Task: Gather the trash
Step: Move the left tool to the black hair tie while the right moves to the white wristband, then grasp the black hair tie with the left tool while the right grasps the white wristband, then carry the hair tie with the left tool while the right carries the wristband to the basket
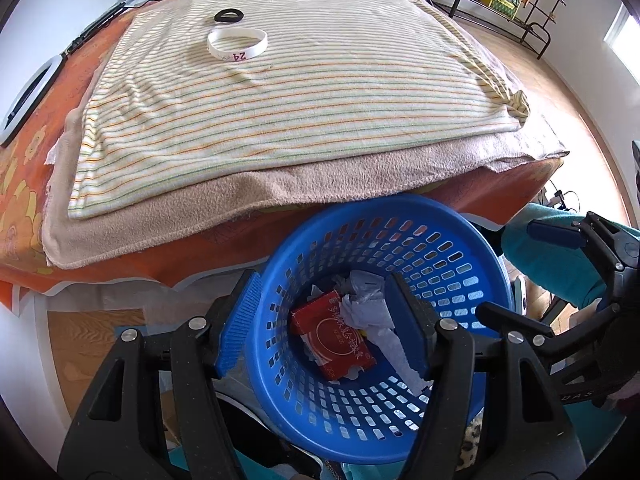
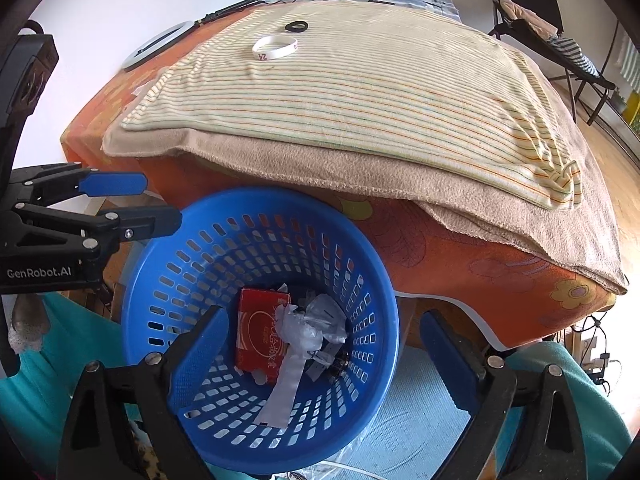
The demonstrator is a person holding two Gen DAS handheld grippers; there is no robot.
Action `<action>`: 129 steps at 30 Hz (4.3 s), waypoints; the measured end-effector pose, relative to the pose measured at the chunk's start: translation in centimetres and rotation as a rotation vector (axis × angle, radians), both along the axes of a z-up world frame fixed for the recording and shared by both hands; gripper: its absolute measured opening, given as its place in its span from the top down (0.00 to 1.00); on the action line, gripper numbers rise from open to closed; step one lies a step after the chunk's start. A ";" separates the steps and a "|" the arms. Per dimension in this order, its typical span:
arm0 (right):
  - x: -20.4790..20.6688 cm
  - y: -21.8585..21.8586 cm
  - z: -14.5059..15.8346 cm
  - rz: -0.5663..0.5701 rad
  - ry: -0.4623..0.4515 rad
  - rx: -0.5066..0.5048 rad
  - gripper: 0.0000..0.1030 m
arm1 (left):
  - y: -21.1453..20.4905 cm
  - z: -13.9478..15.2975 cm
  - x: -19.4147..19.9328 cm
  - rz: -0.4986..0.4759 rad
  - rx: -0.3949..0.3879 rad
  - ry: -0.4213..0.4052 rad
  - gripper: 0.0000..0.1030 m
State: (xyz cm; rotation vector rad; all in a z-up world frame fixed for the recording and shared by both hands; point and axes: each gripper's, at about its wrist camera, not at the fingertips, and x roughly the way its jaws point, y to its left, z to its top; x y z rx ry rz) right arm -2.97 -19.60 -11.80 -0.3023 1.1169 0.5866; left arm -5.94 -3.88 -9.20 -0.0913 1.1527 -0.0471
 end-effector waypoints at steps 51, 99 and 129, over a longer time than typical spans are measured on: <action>17.3 12.3 4.0 0.084 0.013 0.267 0.49 | 14.6 5.6 23.2 0.255 -0.179 -0.150 0.72; 20.3 14.8 3.2 0.018 -0.022 0.239 0.98 | 16.6 1.8 27.8 0.337 -0.135 -0.116 0.97; 12.9 5.7 9.5 -0.032 -0.208 0.251 0.98 | 8.2 9.2 14.8 0.068 0.001 -0.239 0.97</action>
